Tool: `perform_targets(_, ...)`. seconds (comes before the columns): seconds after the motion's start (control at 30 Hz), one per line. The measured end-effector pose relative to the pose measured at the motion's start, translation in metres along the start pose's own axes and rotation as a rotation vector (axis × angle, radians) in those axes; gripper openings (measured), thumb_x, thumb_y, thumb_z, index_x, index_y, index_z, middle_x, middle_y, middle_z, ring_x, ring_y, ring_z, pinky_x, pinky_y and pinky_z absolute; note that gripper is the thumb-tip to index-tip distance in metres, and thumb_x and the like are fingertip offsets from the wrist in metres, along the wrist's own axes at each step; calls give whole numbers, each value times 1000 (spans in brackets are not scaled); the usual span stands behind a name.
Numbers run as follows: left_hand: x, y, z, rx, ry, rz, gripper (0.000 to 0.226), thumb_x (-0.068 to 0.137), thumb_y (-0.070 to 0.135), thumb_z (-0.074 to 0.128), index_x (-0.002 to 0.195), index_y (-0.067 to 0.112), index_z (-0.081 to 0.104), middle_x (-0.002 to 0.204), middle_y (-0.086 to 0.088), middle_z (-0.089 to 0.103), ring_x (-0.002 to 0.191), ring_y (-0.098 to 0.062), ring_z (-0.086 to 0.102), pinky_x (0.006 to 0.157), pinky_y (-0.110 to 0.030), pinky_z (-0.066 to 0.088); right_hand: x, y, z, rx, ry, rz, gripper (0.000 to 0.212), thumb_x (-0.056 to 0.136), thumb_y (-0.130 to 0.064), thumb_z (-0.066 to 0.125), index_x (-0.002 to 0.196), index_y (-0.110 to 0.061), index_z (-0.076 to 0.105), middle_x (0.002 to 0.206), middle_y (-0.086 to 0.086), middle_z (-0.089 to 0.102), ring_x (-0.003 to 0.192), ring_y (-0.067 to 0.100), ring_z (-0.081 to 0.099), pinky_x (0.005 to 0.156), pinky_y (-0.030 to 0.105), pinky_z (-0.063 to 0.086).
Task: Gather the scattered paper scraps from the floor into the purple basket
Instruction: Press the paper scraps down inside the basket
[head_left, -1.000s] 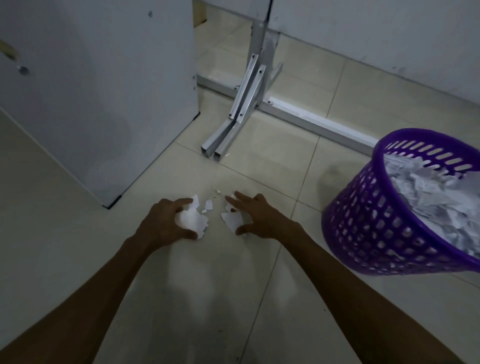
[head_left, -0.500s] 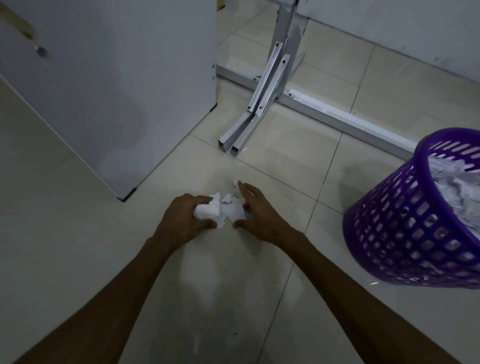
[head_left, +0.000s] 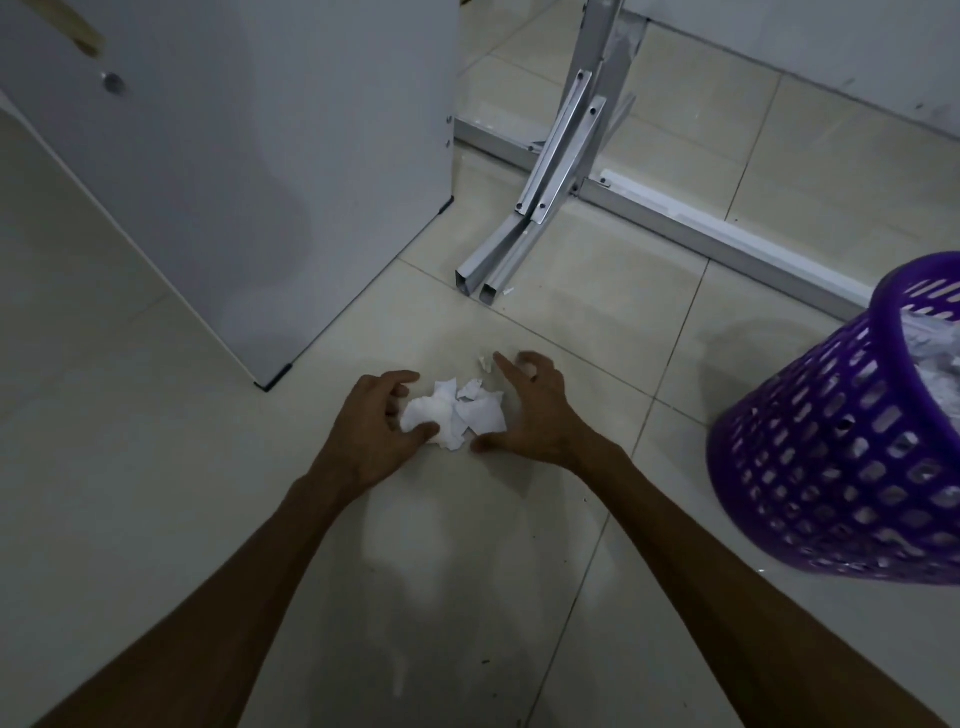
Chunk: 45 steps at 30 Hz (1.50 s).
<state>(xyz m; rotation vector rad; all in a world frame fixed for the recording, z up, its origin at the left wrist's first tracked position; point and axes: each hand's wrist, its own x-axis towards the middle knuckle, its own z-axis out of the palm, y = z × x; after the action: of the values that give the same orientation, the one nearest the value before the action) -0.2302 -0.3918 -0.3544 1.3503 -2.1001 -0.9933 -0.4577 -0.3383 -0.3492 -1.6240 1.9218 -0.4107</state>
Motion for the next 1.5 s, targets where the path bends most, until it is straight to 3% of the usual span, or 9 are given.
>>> perform_targets(0.17, 7, 0, 3, 85, -13, 53, 53, 72, 18, 84, 121, 10, 65, 105, -9, 66, 87, -17, 54, 80, -29, 42, 7, -8, 0, 57, -144, -60, 108, 71, -32, 87, 154, -10, 22, 153, 10, 22, 140, 26, 29, 116, 30, 28)
perform_targets(0.27, 11, 1, 5, 109, 4, 43, 49, 70, 19, 84, 116, 12, 69, 105, -8, 70, 83, -16, 55, 77, -25, 39, 10, -15, 3, 107, -135, -54, 101, 75, -29, 85, 154, -9, 25, 149, 11, 28, 134, 22, 35, 101, 13, 25)
perform_targets(0.43, 19, 6, 6, 163, -38, -8, 43, 73, 32, 81, 113, 18, 71, 107, -3, 71, 94, -21, 63, 85, -29, 47, 15, -18, 8, 97, -85, -52, 86, 75, -31, 84, 147, -11, 42, 138, 10, 39, 116, 15, 45, 91, 13, 30)
perform_targets(0.73, 15, 24, 9, 232, 24, -131, 10, 79, 45, 73, 82, 37, 66, 80, 8, 68, 74, -13, 61, 64, -25, 46, 8, -30, 23, 269, 67, -93, 8, 72, -8, 80, 76, -5, 74, 74, 12, 67, 66, 20, 56, 59, 19, 36)
perform_targets(0.9, 15, 24, 8, 117, -32, -150, 13, 76, 36, 79, 79, 31, 68, 77, 6, 69, 68, -8, 60, 60, -21, 45, 1, -33, 24, 301, 123, -91, 9, 79, -3, 75, 75, 5, 73, 75, 18, 70, 67, 24, 60, 65, 27, 42)
perform_targets(1.03, 18, 32, -1, -85, -170, -158, 25, 72, 22, 84, 94, 23, 74, 89, 6, 73, 76, 5, 62, 63, -3, 41, -9, -28, 5, 302, 125, -30, 12, 84, -10, 74, 81, 1, 74, 72, 9, 70, 61, 7, 56, 55, 9, 35)
perform_targets(1.17, 23, 58, -13, -345, -170, -257, 46, 71, 6, 82, 112, 20, 68, 103, 7, 71, 90, -5, 66, 74, -18, 50, -21, -29, -34, 300, 199, 69, 18, 85, -30, 75, 88, -13, 75, 77, 3, 68, 66, 6, 58, 54, 9, 37)
perform_targets(1.27, 29, 80, -19, -453, -124, -340, 35, 83, 8, 72, 116, 19, 64, 105, 3, 70, 84, -11, 66, 71, -23, 50, -33, -37, -75, 342, 279, 82, 22, 85, -32, 75, 94, -13, 76, 85, 5, 73, 77, 19, 68, 66, 25, 53)
perform_targets(1.5, 39, 183, -6, -647, -115, -294, 26, 90, 23, 68, 116, 21, 66, 97, 6, 69, 76, -11, 69, 73, -24, 53, -96, -48, -177, 512, 476, 72, 19, 85, -29, 76, 90, -10, 75, 88, 13, 74, 80, 25, 71, 72, 40, 56)
